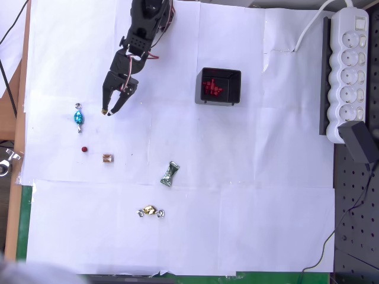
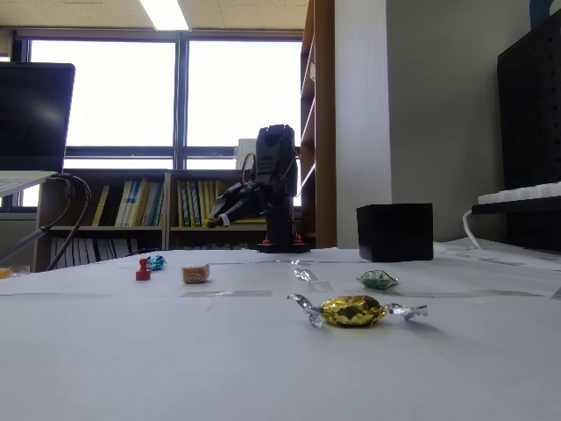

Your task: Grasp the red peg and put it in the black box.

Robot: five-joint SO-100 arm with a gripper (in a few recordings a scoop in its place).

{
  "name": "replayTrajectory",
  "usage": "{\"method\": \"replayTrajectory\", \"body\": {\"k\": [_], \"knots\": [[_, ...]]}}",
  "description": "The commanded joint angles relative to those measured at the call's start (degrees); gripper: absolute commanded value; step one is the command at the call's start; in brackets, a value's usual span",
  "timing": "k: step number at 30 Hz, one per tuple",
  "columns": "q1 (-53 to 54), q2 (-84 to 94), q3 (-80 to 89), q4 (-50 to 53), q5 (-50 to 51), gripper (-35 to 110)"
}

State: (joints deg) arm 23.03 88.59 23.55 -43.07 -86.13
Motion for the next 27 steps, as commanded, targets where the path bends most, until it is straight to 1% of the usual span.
{"method": "replayTrajectory", "body": {"k": [1, 6, 14, 27], "knots": [[0.0, 2.6, 4.7, -5.4, -0.3, 0], [-0.5, 9.7, 7.5, -9.3, 0.1, 0], [0.5, 23.6, 14.8, -19.5, 1.1, 0], [3.9, 35.9, 17.8, -34.4, 3.0, 1]]}}
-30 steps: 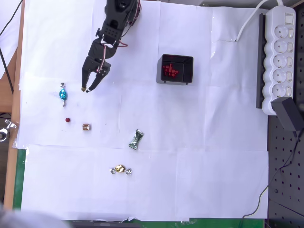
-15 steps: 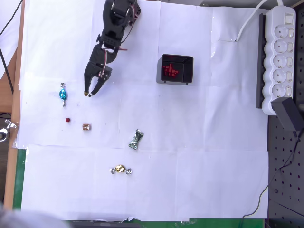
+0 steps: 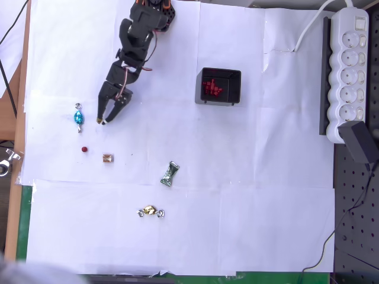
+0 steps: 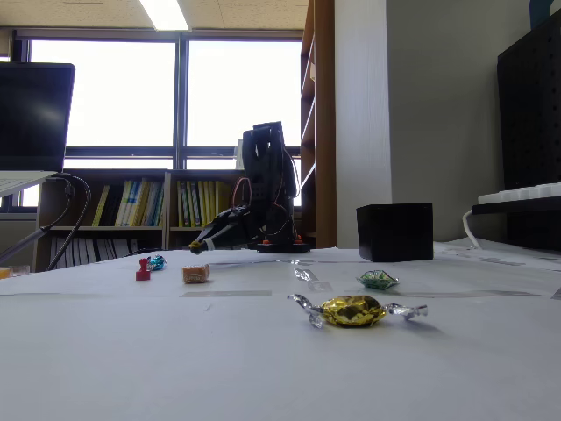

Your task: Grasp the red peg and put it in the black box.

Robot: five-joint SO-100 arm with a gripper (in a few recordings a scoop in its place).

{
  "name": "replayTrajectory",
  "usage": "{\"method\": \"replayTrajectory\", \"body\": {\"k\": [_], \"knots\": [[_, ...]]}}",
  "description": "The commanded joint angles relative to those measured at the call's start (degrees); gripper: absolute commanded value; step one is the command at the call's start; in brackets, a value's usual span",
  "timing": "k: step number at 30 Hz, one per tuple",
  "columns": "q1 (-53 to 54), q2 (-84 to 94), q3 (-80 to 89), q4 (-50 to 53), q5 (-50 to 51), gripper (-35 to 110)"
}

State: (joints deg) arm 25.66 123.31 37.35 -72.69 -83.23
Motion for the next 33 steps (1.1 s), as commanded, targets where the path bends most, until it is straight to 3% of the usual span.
{"method": "replayTrajectory", "body": {"k": [1, 22, 33], "knots": [[1.2, 2.0, 4.6, -5.4, 0.1, 1], [2.3, 12.0, 12.0, -11.2, -0.5, 3], [2.6, 9.3, 16.4, -1.1, 0.1, 14]]}}
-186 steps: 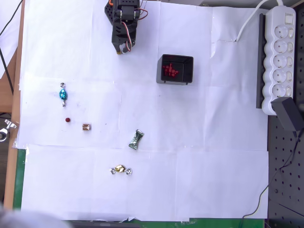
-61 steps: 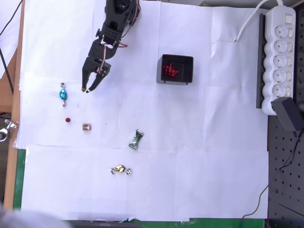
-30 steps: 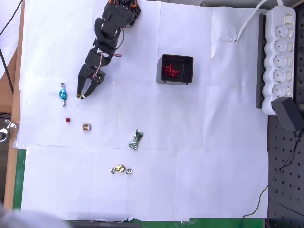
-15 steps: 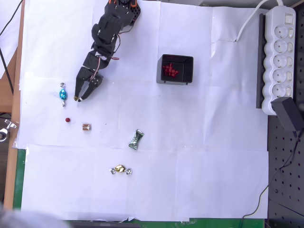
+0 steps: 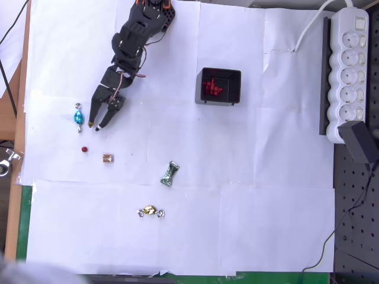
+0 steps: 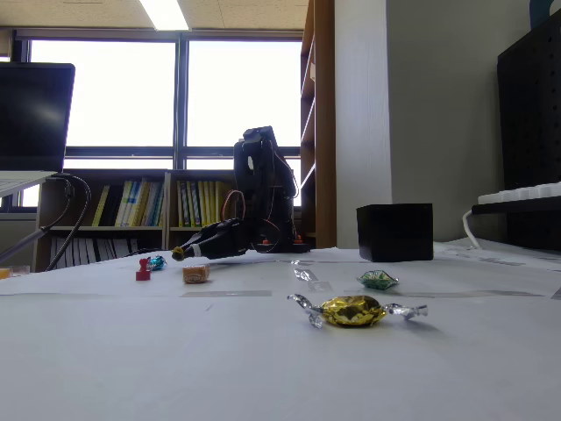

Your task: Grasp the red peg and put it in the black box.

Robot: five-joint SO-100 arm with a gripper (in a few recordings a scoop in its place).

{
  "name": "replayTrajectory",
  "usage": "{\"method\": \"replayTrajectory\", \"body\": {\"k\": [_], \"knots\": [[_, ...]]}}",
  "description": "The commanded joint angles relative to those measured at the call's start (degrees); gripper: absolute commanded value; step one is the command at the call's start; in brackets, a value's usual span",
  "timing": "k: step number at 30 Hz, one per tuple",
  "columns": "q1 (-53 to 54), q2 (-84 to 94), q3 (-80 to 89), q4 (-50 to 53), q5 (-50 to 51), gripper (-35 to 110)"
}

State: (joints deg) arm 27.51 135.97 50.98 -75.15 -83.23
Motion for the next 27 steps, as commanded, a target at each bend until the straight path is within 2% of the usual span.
{"method": "replayTrajectory", "body": {"k": [1, 13, 21, 27], "knots": [[0.7, -3.7, 2.8, 2.5, 0.1, 14], [1.6, -10.4, 3.3, 16.6, 1.1, 18], [1.7, -11.1, 5.2, 22.5, -5.6, 18], [2.7, -9.8, 7.6, 23.3, -9.2, 18]]}}
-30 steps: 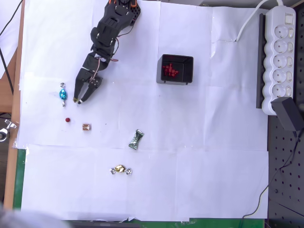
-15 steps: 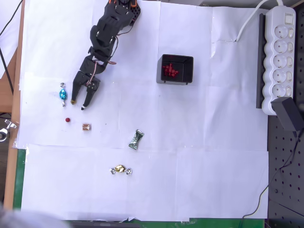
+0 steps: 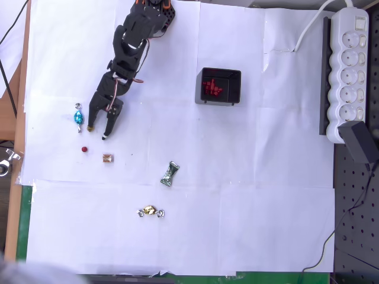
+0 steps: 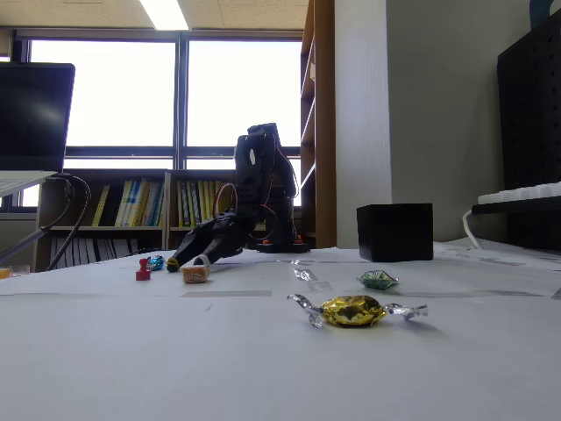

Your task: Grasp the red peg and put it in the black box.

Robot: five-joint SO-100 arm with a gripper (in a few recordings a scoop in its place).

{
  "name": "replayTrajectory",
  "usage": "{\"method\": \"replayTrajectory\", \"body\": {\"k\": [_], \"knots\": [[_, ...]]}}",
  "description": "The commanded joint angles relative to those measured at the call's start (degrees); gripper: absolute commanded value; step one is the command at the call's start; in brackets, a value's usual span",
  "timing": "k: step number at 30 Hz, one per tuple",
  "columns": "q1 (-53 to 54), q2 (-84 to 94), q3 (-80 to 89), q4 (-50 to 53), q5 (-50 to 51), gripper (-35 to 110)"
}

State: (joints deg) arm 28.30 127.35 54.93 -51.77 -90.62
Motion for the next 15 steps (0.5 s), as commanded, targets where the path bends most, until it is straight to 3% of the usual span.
{"method": "replayTrajectory", "body": {"k": [1, 15], "knots": [[2.1, -0.9, 4.3, -0.1, -1.8, 18], [3.2, 3.5, 13.9, 1.3, -0.4, 18]]}}
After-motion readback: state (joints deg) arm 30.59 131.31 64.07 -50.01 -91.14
